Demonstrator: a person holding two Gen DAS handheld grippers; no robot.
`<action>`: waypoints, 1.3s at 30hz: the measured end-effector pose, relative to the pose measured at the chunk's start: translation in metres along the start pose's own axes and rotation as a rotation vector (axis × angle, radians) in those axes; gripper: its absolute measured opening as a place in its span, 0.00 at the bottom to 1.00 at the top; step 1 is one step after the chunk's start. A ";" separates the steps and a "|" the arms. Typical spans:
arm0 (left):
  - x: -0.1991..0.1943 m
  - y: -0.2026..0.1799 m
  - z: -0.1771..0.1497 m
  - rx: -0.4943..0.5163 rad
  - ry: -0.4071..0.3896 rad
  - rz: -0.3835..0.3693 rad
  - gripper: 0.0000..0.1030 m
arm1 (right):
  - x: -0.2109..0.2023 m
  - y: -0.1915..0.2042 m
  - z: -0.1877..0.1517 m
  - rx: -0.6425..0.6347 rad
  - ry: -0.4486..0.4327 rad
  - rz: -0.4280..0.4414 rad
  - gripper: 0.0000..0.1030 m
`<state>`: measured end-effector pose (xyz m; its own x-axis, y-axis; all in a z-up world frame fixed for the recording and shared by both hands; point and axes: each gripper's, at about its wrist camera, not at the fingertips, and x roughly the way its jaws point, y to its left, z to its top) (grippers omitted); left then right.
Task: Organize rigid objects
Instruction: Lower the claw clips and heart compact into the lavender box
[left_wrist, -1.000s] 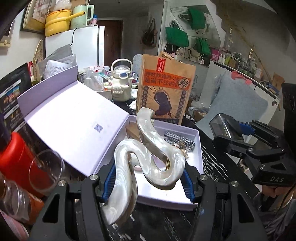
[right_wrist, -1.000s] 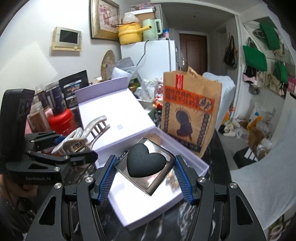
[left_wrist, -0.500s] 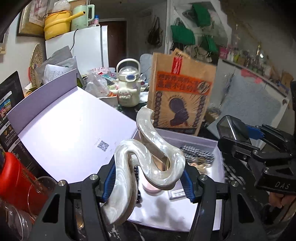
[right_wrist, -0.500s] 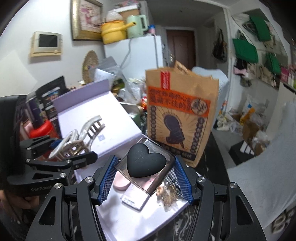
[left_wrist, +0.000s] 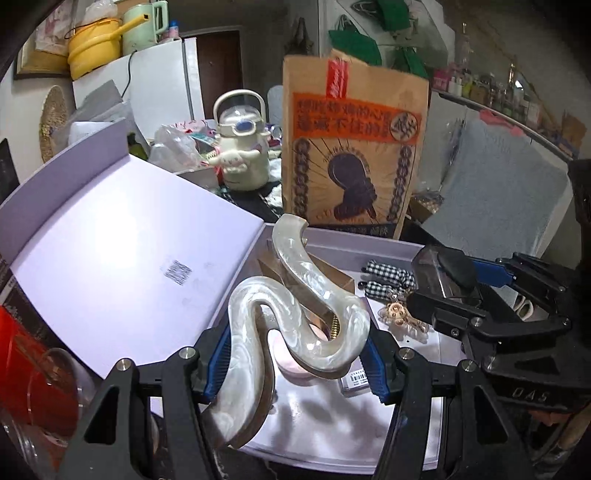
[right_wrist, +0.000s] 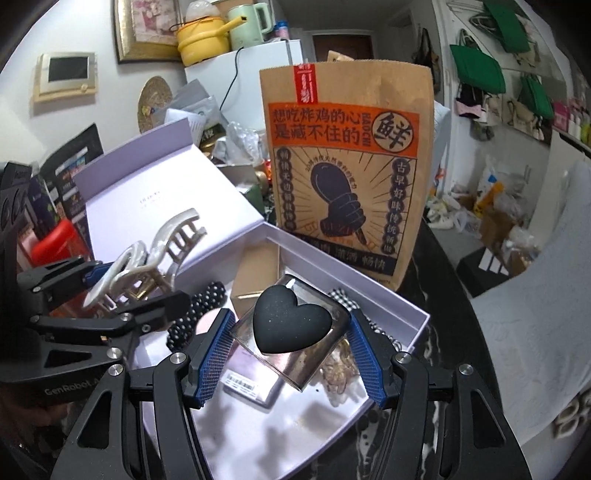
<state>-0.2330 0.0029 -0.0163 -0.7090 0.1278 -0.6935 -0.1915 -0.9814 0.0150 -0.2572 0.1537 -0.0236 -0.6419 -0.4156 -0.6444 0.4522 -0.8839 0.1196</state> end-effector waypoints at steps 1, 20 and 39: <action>0.005 -0.002 -0.002 0.002 0.012 0.019 0.58 | 0.001 0.001 0.000 0.001 -0.001 -0.004 0.60; 0.056 0.005 -0.020 -0.066 0.169 -0.001 0.58 | 0.034 -0.003 -0.014 0.061 0.120 0.076 0.61; 0.067 0.008 -0.025 -0.101 0.183 -0.008 0.58 | 0.041 0.002 -0.020 0.028 0.128 0.052 0.61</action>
<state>-0.2650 -0.0003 -0.0812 -0.5710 0.1165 -0.8127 -0.1207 -0.9910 -0.0572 -0.2696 0.1391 -0.0647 -0.5330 -0.4318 -0.7276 0.4644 -0.8682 0.1750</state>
